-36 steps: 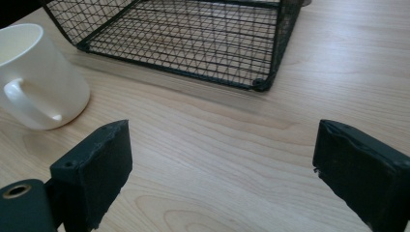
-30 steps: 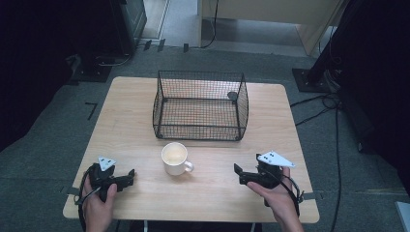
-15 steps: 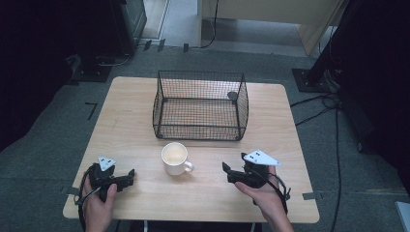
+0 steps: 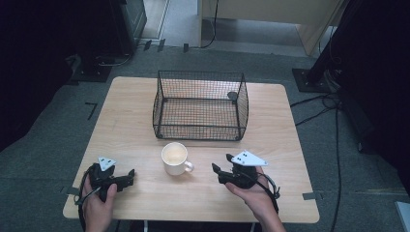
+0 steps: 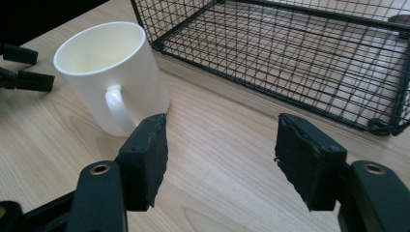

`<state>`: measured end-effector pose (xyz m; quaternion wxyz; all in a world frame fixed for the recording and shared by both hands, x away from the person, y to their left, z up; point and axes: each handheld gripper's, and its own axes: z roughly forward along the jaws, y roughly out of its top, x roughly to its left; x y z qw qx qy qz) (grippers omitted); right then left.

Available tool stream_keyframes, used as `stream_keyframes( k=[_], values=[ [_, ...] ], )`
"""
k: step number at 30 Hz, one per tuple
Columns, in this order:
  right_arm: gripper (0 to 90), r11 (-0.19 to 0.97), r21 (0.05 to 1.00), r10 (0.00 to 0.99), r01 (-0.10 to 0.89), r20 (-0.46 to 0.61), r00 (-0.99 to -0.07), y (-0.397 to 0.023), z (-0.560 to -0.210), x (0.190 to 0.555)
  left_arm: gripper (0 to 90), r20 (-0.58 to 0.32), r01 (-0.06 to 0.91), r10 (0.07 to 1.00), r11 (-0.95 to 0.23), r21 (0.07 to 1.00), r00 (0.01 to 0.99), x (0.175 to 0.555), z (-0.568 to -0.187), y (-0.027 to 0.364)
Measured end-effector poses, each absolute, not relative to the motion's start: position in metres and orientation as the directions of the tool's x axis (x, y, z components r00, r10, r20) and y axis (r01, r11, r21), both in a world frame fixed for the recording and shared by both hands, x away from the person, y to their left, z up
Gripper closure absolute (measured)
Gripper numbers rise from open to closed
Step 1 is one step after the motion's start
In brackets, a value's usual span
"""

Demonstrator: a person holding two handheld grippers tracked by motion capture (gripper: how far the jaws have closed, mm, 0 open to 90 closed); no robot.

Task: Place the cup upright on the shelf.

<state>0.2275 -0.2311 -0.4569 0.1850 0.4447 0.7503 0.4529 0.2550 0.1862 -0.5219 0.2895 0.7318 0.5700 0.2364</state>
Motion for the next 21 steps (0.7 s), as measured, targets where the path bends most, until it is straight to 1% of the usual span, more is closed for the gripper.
stream_keyframes(
  k=[2, 7, 9, 12, 13, 14, 17, 18, 20, 21],
  values=[
    [42.8, 0.222, 0.843, 0.818, 0.49, 0.113, -0.565, -0.226, -0.459, 0.228, 0.0, 0.016, 0.697, 0.971, -0.182, 0.693, 0.238, 0.255, -0.522, 0.186],
    [44.2, 0.234, 0.847, 0.797, 0.477, 0.114, -0.593, -0.217, -0.46, 0.227, 0.0, 0.016, 0.697, 0.971, -0.182, 0.693, 0.238, 0.255, -0.522, 0.186],
    [46.7, 0.252, 0.851, 0.786, 0.46, 0.098, -0.61, -0.213, -0.462, 0.227, 0.0, 0.016, 0.697, 0.971, -0.182, 0.693, 0.238, 0.255, -0.522, 0.186],
    [48.3, 0.243, 0.852, 0.781, 0.464, 0.111, -0.614, -0.211, -0.463, 0.228, 0.0, 0.016, 0.697, 0.971, -0.183, 0.693, 0.238, 0.255, -0.522, 0.186],
    [49.8, 0.231, 0.851, 0.779, 0.471, 0.128, -0.614, -0.21, -0.463, 0.228, 0.0, 0.016, 0.697, 0.971, -0.183, 0.693, 0.238, 0.255, -0.522, 0.186],
    [52.0, 0.21, 0.843, 0.765, 0.494, 0.173, -0.62, -0.208, -0.464, 0.229, 0.0, 0.016, 0.697, 0.971, -0.182, 0.693, 0.238, 0.255, -0.522, 0.186],
    [51.9, 0.204, 0.837, 0.754, 0.508, 0.197, -0.627, -0.206, -0.465, 0.229, 0.0, 0.016, 0.697, 0.971, -0.183, 0.693, 0.238, 0.255, -0.522, 0.186],
    [51.2, 0.212, 0.842, 0.75, 0.496, 0.185, -0.635, -0.204, -0.466, 0.229, 0.0, 0.016, 0.697, 0.971, -0.182, 0.693, 0.238, 0.255, -0.522, 0.186],
    [52.6, 0.222, 0.85, 0.747, 0.479, 0.168, -0.643, -0.201, -0.467, 0.229, 0.0, 0.016, 0.697, 0.971, -0.183, 0.693, 0.239, 0.255, -0.522, 0.186],
    [57.2, 0.207, 0.848, 0.751, 0.488, 0.182, -0.635, -0.199, -0.467, 0.23, 0.0, 0.016, 0.697, 0.971, -0.182, 0.693, 0.238, 0.255, -0.522, 0.186]
  ],
)
